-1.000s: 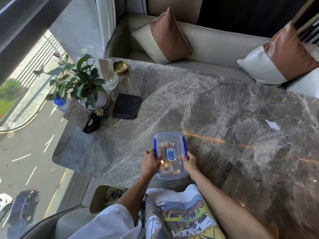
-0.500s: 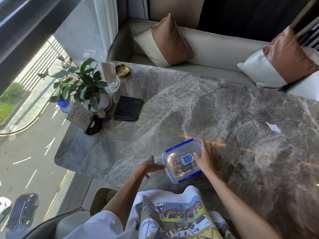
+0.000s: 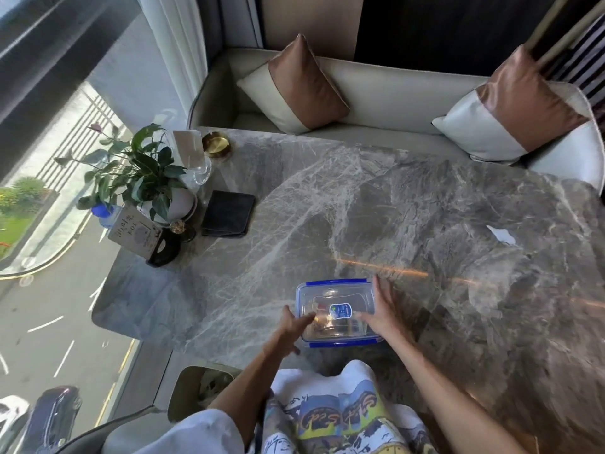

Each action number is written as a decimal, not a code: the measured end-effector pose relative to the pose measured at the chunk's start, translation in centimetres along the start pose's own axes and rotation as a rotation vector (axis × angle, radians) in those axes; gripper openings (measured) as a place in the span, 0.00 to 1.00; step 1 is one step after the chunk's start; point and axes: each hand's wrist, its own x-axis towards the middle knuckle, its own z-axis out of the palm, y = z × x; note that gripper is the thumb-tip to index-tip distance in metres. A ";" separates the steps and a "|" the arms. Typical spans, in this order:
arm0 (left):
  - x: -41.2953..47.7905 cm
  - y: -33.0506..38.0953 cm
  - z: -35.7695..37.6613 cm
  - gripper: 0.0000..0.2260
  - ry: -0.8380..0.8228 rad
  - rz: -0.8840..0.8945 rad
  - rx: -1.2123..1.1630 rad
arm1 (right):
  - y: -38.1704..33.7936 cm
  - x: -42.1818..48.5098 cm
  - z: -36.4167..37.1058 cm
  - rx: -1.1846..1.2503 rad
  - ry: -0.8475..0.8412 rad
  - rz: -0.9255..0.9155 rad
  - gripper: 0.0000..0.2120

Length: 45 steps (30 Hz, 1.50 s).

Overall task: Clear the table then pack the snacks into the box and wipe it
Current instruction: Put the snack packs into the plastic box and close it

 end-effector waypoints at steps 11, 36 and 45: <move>-1.0 -3.7 3.9 0.09 0.020 -0.128 -0.792 | -4.4 3.8 0.2 -0.477 -0.228 -0.167 0.44; 0.4 -7.2 -28.2 0.17 0.695 0.100 -1.122 | -38.1 0.7 25.2 -0.366 -0.320 -0.382 0.40; 3.2 -4.8 -32.0 0.17 0.693 -0.002 -1.187 | -39.4 1.3 29.0 0.182 -0.172 -0.026 0.41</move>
